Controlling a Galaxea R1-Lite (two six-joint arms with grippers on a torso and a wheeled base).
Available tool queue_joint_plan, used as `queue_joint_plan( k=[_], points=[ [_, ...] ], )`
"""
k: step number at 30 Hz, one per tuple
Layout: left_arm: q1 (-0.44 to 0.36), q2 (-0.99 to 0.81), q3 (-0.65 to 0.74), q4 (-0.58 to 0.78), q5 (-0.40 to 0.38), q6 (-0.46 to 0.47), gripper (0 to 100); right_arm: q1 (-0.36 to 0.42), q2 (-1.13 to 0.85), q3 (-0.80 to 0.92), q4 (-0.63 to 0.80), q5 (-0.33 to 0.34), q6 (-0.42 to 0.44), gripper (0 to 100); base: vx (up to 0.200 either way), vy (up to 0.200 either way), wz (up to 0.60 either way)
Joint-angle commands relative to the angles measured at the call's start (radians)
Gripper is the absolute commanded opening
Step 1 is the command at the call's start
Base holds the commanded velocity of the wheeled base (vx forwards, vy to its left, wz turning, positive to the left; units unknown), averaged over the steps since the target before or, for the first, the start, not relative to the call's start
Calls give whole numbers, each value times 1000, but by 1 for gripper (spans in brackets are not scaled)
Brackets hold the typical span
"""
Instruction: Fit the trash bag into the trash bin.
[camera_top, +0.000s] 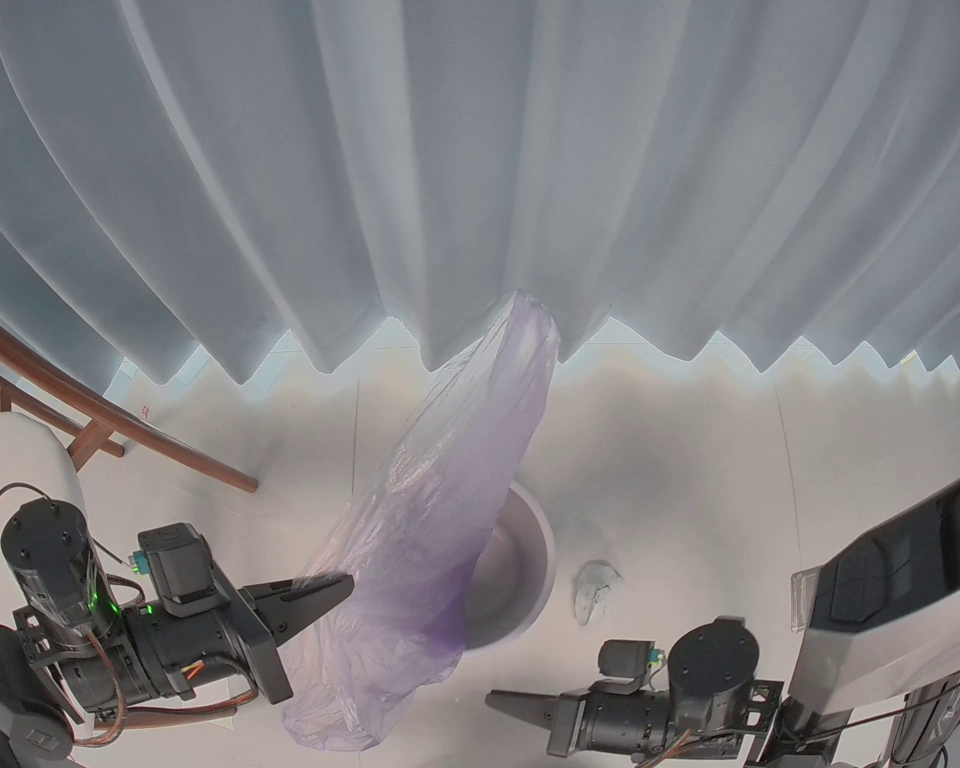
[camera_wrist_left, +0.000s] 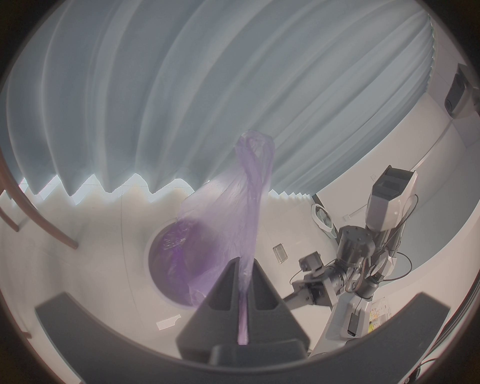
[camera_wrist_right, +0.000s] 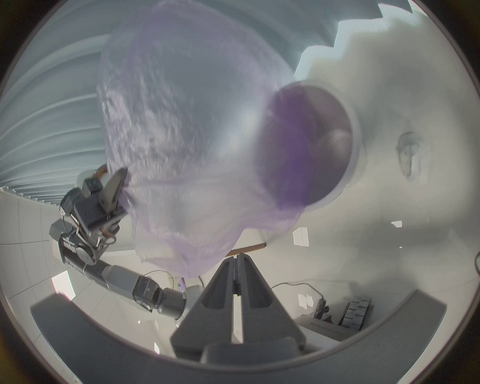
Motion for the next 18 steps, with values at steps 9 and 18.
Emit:
queue_joint_plan(
  k=[9,18],
  points=[
    [-4,-14,46,2,-7,1,0,-225,31,-92,-10,4,-195,0,0,0,0],
    [-55,-17,81,-4,-8,1,0,-236,113,-315,0,4,-249,0,0,0,0]
  ],
)
